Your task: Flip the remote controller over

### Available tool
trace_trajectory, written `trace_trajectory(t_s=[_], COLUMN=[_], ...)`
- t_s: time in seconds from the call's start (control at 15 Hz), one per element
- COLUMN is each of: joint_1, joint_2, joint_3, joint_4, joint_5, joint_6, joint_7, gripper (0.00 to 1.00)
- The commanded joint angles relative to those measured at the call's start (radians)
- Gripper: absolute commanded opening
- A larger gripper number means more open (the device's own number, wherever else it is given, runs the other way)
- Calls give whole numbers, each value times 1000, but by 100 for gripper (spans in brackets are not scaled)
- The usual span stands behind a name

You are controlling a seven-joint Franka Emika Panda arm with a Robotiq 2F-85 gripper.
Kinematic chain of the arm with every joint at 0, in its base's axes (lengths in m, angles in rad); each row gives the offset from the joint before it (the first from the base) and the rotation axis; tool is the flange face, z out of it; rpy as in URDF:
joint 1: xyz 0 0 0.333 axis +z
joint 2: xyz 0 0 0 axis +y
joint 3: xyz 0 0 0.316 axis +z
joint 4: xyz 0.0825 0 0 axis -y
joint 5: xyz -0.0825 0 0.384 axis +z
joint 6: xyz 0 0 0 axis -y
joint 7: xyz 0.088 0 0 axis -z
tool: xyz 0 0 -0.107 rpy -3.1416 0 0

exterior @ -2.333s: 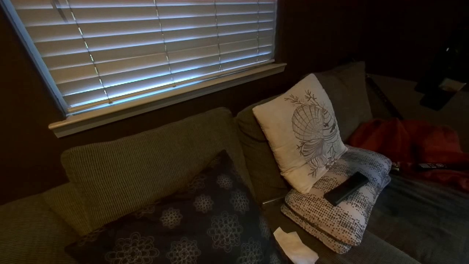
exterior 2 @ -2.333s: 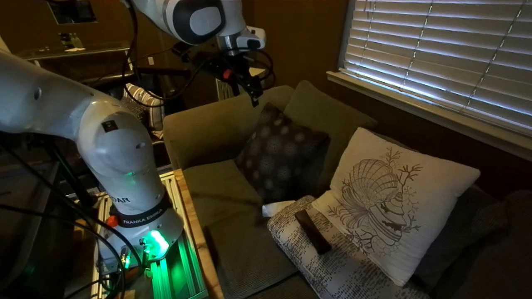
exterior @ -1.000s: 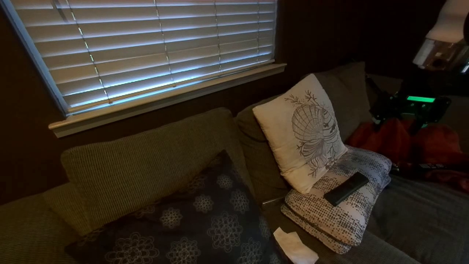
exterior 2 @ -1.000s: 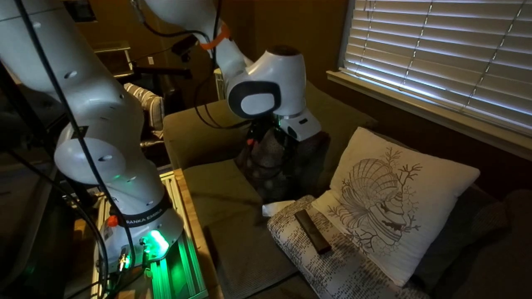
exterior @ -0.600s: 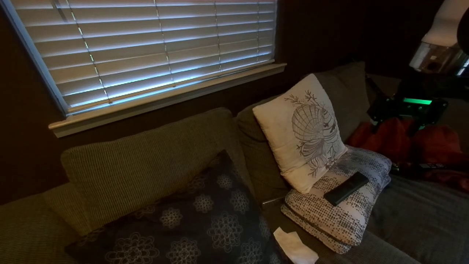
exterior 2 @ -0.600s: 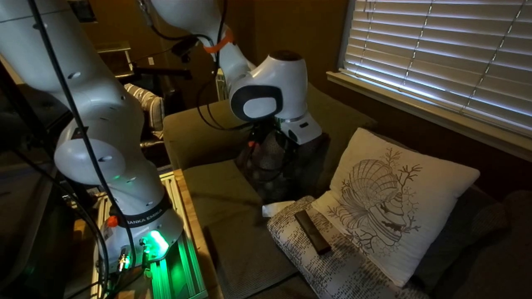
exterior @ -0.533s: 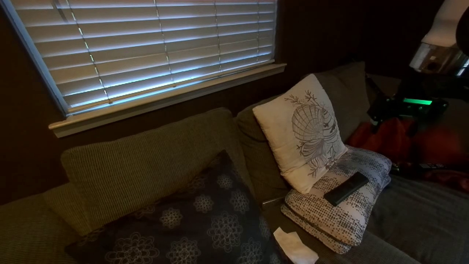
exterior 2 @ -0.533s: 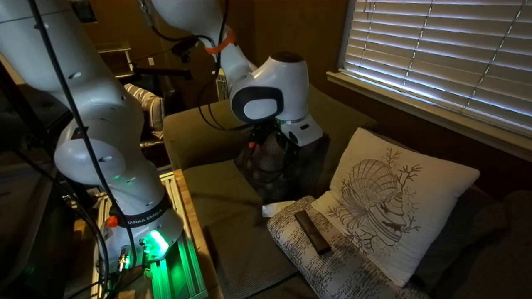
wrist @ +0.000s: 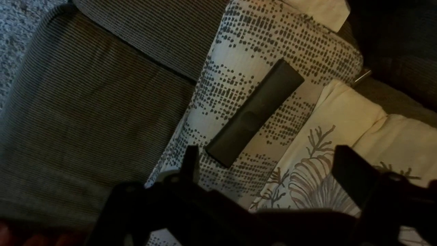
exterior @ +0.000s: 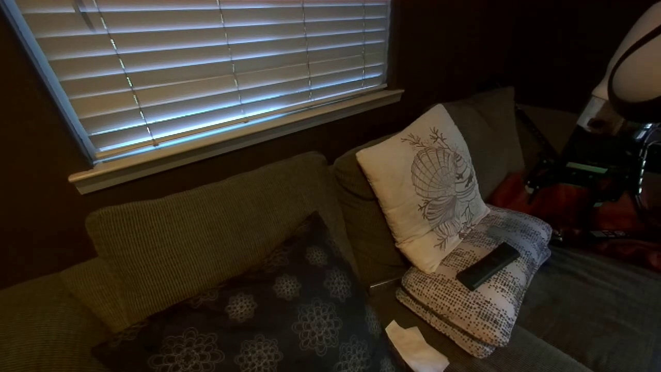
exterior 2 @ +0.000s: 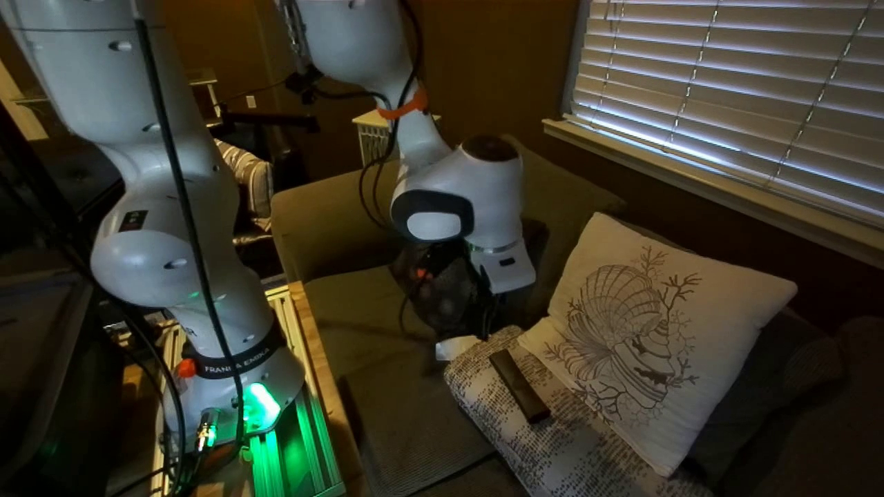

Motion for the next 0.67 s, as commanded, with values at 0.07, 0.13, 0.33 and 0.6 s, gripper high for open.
trace_trajectory(t_s=[0.07, 0.13, 0.33, 0.6], joint_1=[-20, -34, -60, -94], joint_2=[153, 174, 251, 364], joint_3=[36, 50, 59, 57], joint_4=[74, 91, 147, 210], joint_5=[148, 174, 194, 186], joint_6=[48, 38, 31, 49], joint_7=[-68, -91, -104, -86], gripper=[100, 100, 100, 100])
